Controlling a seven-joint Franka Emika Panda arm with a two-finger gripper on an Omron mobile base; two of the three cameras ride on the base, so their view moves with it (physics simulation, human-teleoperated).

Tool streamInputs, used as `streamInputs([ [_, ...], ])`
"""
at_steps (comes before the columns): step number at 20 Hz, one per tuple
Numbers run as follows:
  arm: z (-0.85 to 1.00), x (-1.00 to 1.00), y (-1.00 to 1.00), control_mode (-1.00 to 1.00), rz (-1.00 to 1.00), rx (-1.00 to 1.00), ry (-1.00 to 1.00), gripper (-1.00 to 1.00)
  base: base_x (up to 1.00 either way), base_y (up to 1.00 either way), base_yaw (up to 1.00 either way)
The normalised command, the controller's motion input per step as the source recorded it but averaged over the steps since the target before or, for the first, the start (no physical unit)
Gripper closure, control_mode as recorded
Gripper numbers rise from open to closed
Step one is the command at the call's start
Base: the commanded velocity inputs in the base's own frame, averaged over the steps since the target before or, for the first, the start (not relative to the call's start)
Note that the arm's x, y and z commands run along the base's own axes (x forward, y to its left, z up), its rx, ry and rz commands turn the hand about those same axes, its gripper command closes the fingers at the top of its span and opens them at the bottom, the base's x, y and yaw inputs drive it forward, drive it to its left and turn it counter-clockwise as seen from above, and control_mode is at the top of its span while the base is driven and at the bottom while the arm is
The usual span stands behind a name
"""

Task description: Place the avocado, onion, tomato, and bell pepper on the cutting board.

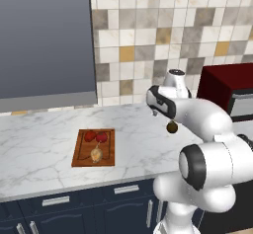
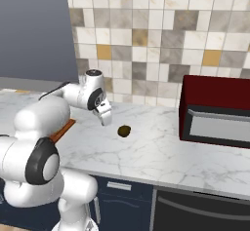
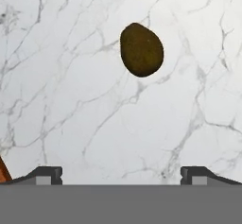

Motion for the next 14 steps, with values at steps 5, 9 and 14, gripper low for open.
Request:
streamInputs([
  [5, -0.05, 0.34, -0.90, -1.00, -0.08, -0.06, 0.13, -1.00, 0.00, 0.00, 0.00],
  [9, -0.18, 0.38, -0.41, -1.00, 0.01, -0.05, 0.07, -1.00, 0.00, 0.00, 0.00],
  [14, -0.30, 0.04, -0.06, -1.00, 0.02, -0.01, 0.00, -1.00, 0.00, 0.00, 0.00],
])
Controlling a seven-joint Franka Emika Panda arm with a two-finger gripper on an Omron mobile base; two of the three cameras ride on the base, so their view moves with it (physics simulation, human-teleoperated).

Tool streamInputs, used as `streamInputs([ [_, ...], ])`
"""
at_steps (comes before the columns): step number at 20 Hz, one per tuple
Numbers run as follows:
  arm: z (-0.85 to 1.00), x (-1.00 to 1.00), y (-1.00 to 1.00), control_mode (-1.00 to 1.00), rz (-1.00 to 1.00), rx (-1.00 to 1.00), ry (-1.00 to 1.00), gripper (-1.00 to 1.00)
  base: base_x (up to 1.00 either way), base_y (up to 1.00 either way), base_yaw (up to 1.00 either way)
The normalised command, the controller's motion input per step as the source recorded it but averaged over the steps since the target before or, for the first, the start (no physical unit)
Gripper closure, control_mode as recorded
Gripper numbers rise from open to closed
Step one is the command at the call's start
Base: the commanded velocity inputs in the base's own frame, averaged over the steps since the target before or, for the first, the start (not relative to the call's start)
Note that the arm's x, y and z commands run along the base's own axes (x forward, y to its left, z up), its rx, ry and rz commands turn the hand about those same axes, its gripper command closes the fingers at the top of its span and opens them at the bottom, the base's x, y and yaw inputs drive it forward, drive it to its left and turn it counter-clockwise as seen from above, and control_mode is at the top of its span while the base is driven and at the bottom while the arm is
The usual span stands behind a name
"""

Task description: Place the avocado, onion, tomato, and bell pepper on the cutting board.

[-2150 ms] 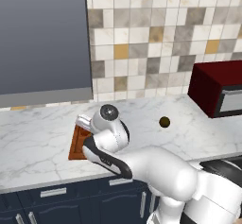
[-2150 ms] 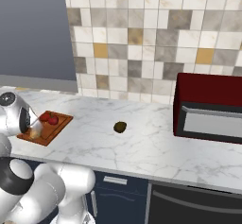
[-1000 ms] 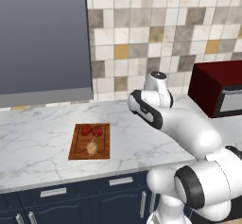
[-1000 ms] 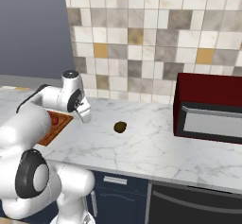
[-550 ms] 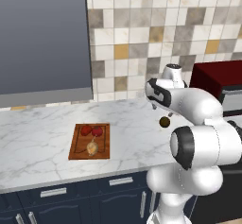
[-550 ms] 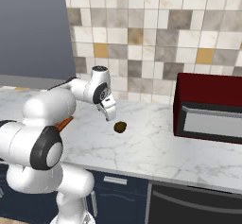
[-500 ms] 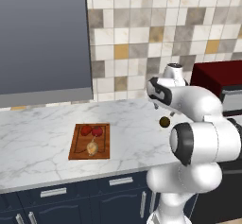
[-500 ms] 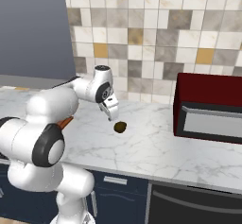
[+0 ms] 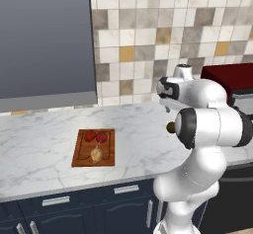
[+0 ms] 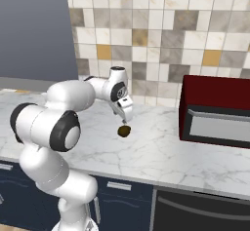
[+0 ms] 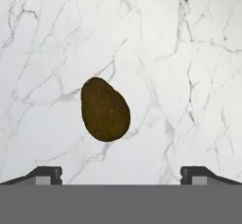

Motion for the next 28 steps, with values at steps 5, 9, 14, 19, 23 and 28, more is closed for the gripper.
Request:
streamInputs([
  [5, -0.41, 0.03, -0.15, -1.00, 0.01, -0.01, -0.01, -1.00, 0.00, 0.00, 0.00],
  [9, -0.29, 0.10, -0.10, -1.00, 0.02, 0.00, -0.04, -1.00, 0.00, 0.00, 0.00],
  [14, -0.25, 0.16, -0.01, -1.00, 0.03, 0.01, -0.06, -1.00, 0.00, 0.00, 0.00],
  [19, -0.18, 0.01, 0.00, -1.00, 0.03, 0.00, -0.01, -1.00, 0.00, 0.00, 0.00],
  [23, -0.24, 0.03, 0.00, -1.00, 0.03, 0.00, -0.01, -1.00, 0.00, 0.00, 0.00],
  [28, -0.30, 0.12, 0.00, -1.00, 0.04, 0.00, -0.02, -1.00, 0.00, 0.00, 0.00],
])
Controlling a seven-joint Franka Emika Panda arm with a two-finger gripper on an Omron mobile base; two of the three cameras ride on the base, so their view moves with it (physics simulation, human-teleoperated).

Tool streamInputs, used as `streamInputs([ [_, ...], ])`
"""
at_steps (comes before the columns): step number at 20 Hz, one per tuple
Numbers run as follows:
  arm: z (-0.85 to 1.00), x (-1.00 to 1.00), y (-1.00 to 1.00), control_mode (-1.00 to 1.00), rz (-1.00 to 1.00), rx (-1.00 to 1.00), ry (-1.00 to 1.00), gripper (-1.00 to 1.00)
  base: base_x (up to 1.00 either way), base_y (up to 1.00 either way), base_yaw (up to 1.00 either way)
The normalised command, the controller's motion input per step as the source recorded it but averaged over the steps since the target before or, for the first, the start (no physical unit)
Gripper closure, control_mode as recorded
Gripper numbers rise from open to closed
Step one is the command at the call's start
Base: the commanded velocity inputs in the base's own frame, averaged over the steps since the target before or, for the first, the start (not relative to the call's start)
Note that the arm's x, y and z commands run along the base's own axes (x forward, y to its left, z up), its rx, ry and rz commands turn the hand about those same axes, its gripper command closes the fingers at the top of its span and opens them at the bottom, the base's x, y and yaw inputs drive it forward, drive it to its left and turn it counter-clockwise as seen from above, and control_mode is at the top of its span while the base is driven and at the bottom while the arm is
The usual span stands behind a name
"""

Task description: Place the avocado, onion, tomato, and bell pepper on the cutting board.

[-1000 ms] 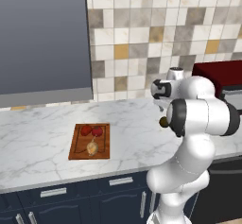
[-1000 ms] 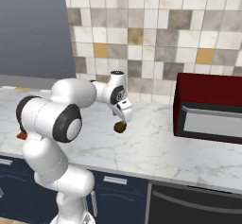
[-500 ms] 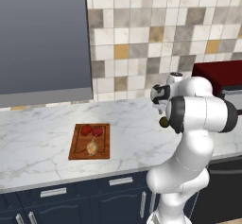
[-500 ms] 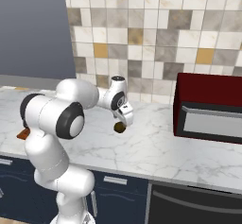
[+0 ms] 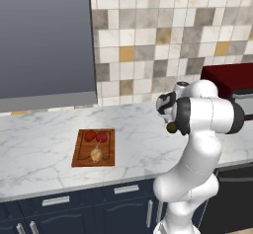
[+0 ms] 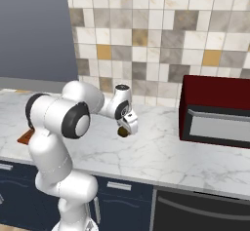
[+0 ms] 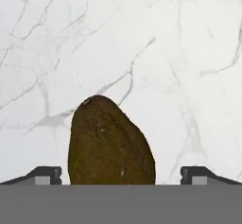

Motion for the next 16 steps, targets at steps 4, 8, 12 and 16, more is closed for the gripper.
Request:
streamInputs([
  [4, -0.29, 0.13, 0.00, -1.00, 0.04, 0.00, -0.03, -1.00, 0.00, 0.00, 0.00],
  [8, -0.24, 0.11, 0.00, -1.00, 0.03, 0.00, -0.04, 1.00, 0.00, 0.00, 0.00],
  [12, 0.44, -0.01, 0.03, -1.00, 0.00, 0.07, -0.02, 1.00, 0.00, 0.00, 0.00],
  [16, 0.73, -0.05, 0.43, -1.00, 0.00, 0.14, -0.01, 1.00, 0.00, 0.00, 0.00],
])
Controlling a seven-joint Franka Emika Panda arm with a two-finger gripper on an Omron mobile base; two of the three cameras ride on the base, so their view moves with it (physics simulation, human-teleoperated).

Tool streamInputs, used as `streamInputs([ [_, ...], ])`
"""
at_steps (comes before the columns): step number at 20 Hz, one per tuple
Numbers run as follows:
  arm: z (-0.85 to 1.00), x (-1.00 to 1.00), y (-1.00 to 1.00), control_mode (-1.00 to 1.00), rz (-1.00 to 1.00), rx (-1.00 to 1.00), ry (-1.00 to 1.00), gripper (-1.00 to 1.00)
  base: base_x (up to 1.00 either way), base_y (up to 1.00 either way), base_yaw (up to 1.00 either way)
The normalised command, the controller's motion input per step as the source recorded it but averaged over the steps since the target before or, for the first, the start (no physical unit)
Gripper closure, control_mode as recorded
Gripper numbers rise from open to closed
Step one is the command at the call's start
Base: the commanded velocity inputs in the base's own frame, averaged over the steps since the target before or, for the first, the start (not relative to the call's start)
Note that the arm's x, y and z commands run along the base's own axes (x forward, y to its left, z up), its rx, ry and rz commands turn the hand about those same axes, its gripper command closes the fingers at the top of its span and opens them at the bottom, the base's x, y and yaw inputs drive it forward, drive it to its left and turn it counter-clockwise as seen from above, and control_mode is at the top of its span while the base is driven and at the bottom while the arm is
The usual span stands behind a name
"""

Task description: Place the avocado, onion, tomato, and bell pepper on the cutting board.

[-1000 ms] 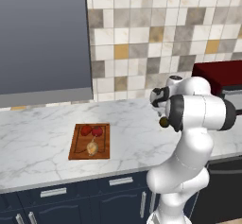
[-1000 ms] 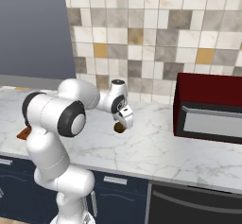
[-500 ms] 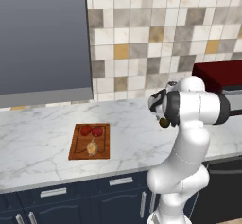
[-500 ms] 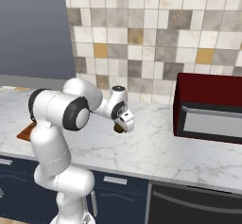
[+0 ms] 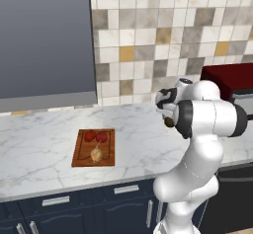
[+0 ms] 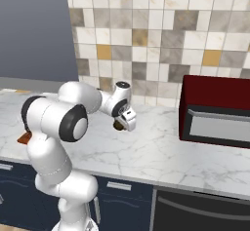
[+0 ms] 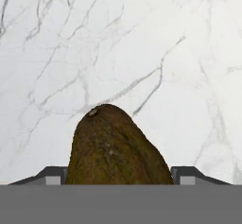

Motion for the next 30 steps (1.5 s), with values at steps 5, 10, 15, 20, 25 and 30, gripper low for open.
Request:
streamInputs([
  [5, 0.11, 0.00, 0.94, -1.00, 0.01, 0.10, 0.02, 1.00, 0.00, 0.00, 0.00],
  [10, 0.00, 0.00, 1.00, -1.00, 0.00, 0.06, 0.02, 1.00, 0.00, 0.00, 0.00],
  [15, 0.00, 0.00, 1.00, -1.00, 0.00, 0.04, 0.04, 1.00, 0.00, 0.00, 0.00],
  [20, -0.01, -0.04, 1.00, -1.00, 0.00, 0.01, 0.04, 1.00, 0.00, 0.00, 0.00],
  [25, -0.07, -0.28, 1.00, -1.00, 0.00, 0.00, 0.06, 1.00, 0.00, 0.00, 0.00],
  [30, -0.24, -0.56, 0.75, -1.00, 0.00, 0.00, 0.02, 1.00, 0.00, 0.00, 0.00],
])
